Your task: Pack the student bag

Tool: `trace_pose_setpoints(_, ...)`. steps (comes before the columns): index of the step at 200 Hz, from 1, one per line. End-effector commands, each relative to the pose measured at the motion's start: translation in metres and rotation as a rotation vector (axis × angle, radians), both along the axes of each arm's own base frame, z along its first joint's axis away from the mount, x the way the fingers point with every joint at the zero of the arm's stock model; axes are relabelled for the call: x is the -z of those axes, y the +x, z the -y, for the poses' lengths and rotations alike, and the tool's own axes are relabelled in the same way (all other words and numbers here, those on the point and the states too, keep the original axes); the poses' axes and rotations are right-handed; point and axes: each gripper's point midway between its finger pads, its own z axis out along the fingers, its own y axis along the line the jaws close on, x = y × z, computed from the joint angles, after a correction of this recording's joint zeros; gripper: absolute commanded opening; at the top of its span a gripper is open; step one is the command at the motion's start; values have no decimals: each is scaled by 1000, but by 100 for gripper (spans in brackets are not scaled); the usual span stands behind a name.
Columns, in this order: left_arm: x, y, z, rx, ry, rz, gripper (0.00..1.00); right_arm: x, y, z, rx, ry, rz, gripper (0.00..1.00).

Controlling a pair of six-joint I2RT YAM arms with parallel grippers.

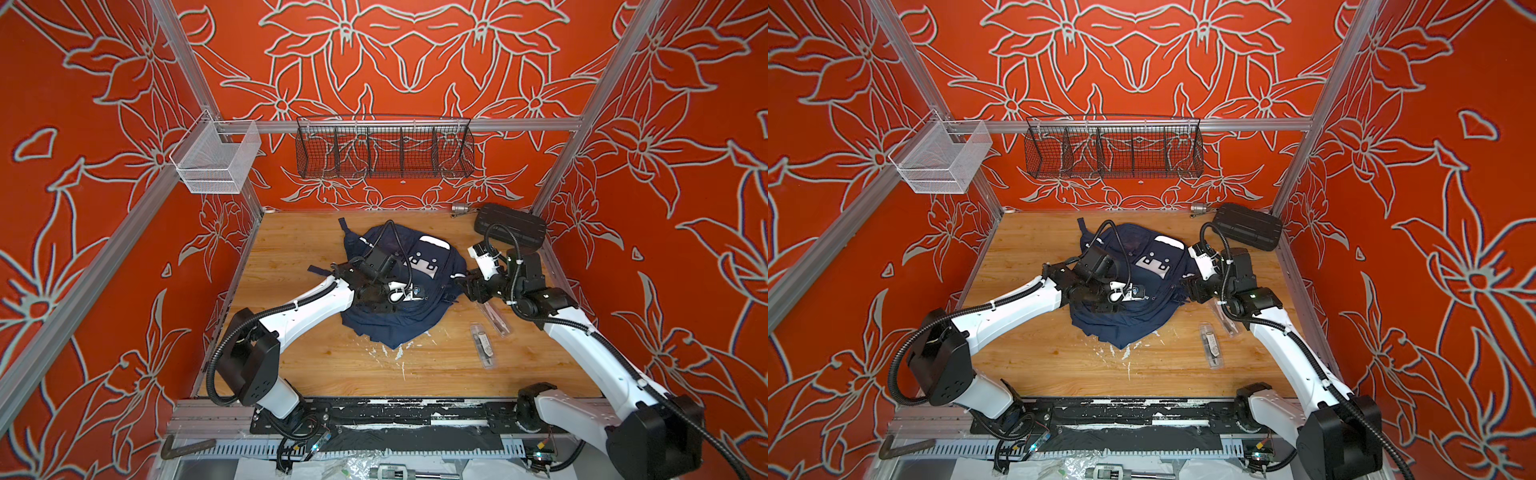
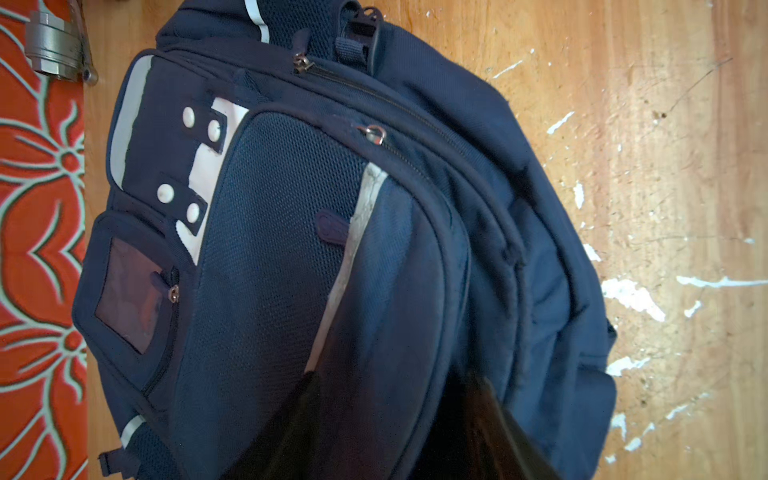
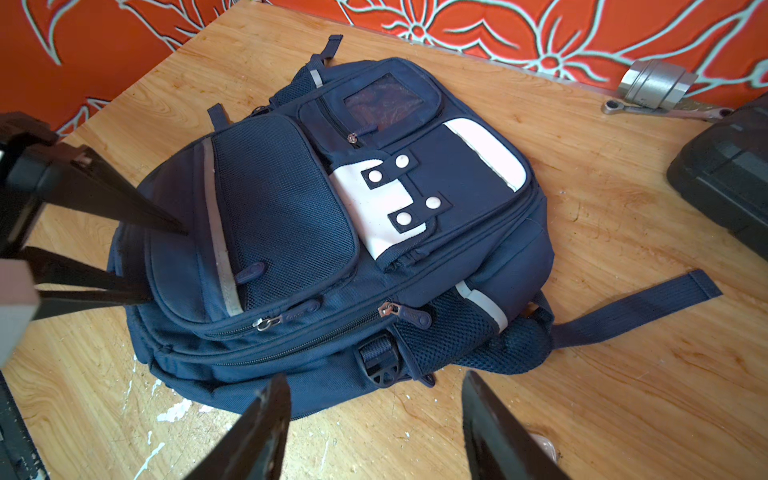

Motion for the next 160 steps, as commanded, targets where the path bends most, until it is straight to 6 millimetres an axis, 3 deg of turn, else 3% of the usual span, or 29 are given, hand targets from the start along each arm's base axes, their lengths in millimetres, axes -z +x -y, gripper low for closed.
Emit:
trace_pose_setpoints(1,3,9,4,32,16,57,56,0,-1,-1,-5,2,-13,66)
trace_pose_setpoints(35,20,15,1,17,76,70,55,2,3,-5,-22,2,-31,66)
trace_pose_setpoints(43,23,18,0,18,87,93,51,3,3,-7,-43,-3,-29,65)
trace_pose_setpoints(55,25,21,-1,20,94,128,37,8,0,-11,-91,-11,-23,65)
trace_pose_setpoints(69,19,27,-2,-5,87,156,0,16,-5,-21,-186,-15,-12,62)
trace_pose_setpoints(89,6,31,-4,-49,58,178,0,21,-12,-35,-318,2,-4,56)
trace_pose_setpoints(106,-6,27,-6,-68,5,197,0,21,-10,-44,-377,24,-1,57)
trace_pose_setpoints(160,-59,13,-26,-132,-295,182,0,18,15,-84,-402,160,-26,56)
